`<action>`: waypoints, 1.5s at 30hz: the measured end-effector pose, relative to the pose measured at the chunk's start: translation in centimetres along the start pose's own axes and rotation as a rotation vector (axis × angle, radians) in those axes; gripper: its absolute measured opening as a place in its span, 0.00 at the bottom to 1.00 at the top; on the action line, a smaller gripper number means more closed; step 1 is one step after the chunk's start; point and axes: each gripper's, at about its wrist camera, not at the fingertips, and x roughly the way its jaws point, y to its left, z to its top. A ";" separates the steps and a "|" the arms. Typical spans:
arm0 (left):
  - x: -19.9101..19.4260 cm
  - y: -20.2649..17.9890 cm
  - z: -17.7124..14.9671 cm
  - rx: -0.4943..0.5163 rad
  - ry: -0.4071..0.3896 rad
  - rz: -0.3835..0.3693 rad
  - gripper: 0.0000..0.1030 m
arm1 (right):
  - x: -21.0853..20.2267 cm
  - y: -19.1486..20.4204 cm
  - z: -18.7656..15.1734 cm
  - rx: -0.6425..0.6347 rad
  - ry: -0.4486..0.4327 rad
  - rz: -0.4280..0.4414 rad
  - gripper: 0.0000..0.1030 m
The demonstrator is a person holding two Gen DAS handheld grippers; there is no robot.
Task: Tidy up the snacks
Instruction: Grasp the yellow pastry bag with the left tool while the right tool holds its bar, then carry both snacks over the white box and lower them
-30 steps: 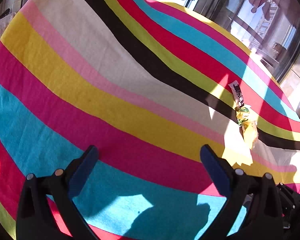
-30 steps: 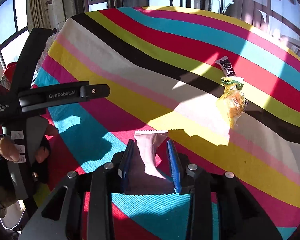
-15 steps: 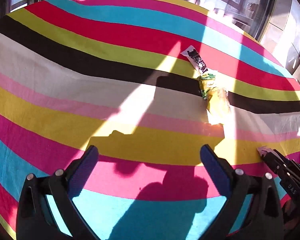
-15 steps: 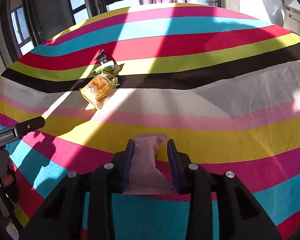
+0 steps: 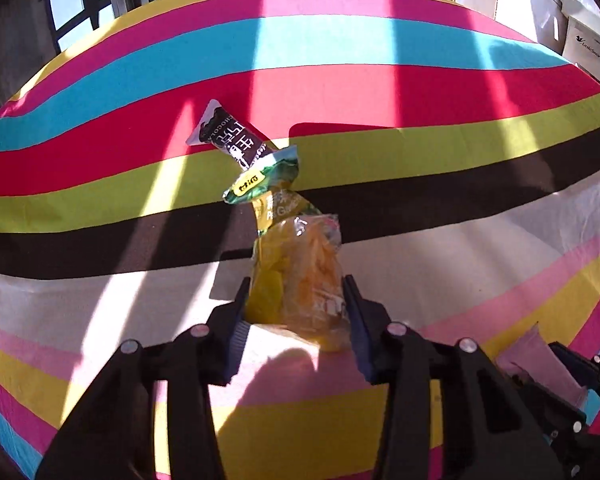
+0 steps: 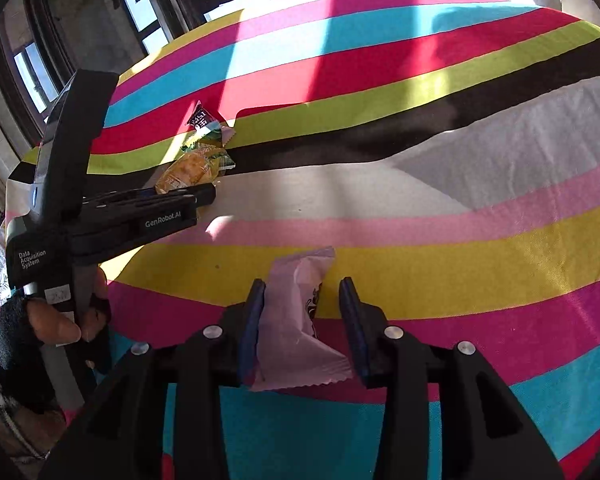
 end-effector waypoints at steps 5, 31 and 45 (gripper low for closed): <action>-3.1 2.6 -3.1 -0.099 -0.035 -0.047 0.42 | -0.1 0.6 0.0 -0.028 0.007 0.027 0.55; -12.9 9.0 -15.7 -0.366 -0.030 -0.158 0.42 | -4.8 2.2 -2.4 0.040 -0.035 0.045 0.31; -16.3 10.1 -18.6 -0.347 -0.069 -0.155 0.42 | -5.5 6.7 -6.1 -0.046 0.035 0.141 0.31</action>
